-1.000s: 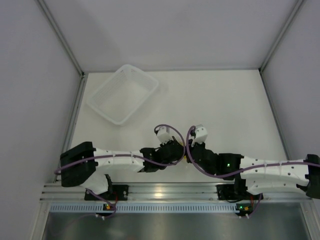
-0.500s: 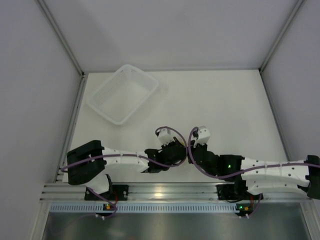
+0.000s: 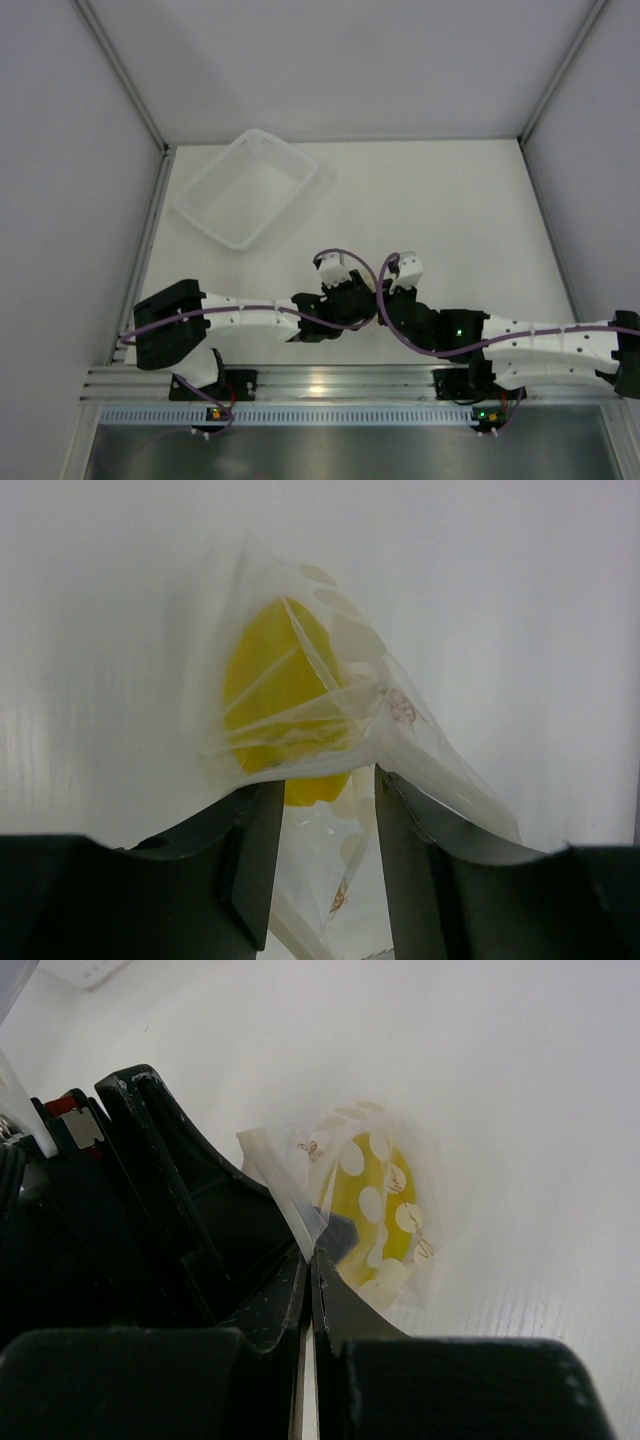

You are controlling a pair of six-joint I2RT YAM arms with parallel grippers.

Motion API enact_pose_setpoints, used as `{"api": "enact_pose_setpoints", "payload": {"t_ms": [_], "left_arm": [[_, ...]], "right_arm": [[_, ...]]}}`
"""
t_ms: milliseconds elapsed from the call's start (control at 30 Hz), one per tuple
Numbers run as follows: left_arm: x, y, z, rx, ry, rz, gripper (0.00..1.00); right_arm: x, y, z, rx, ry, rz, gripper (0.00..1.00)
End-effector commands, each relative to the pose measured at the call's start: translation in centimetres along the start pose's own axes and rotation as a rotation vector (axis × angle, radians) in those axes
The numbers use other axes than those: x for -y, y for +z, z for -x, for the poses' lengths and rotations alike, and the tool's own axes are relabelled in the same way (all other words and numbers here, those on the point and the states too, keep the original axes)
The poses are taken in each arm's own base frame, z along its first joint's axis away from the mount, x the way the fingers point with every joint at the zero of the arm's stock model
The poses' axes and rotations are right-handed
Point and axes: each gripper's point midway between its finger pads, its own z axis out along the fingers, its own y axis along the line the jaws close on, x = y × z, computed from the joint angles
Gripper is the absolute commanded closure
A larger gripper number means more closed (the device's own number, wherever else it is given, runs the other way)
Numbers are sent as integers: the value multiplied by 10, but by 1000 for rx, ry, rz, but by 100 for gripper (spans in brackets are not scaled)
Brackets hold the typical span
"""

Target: Open the zip-top bag and remove the fake food

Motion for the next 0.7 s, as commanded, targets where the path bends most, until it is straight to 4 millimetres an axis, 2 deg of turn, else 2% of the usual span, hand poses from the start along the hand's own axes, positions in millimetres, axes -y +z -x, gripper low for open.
{"api": "enact_pose_setpoints", "payload": {"t_ms": [0, 133, 267, 467, 600, 667], "left_arm": [[19, 1, 16, 51, -37, -23, 51], [21, 11, 6, -2, -24, -16, 46], [18, 24, -4, -45, -11, 6, 45], [16, 29, -5, -34, 5, 18, 44], [12, 36, -5, -29, 12, 35, 39], [13, 36, -4, -35, 12, 34, 39]], "right_arm": [[-7, -1, 5, 4, 24, 22, 100], [-10, -2, 6, 8, 33, 38, 100], [-6, -1, 3, 11, 35, 33, 100], [0, -2, -3, 7, 36, 21, 100], [-2, -2, -3, 5, 41, 35, 100], [-1, -2, -4, 5, 41, 35, 100]]}}
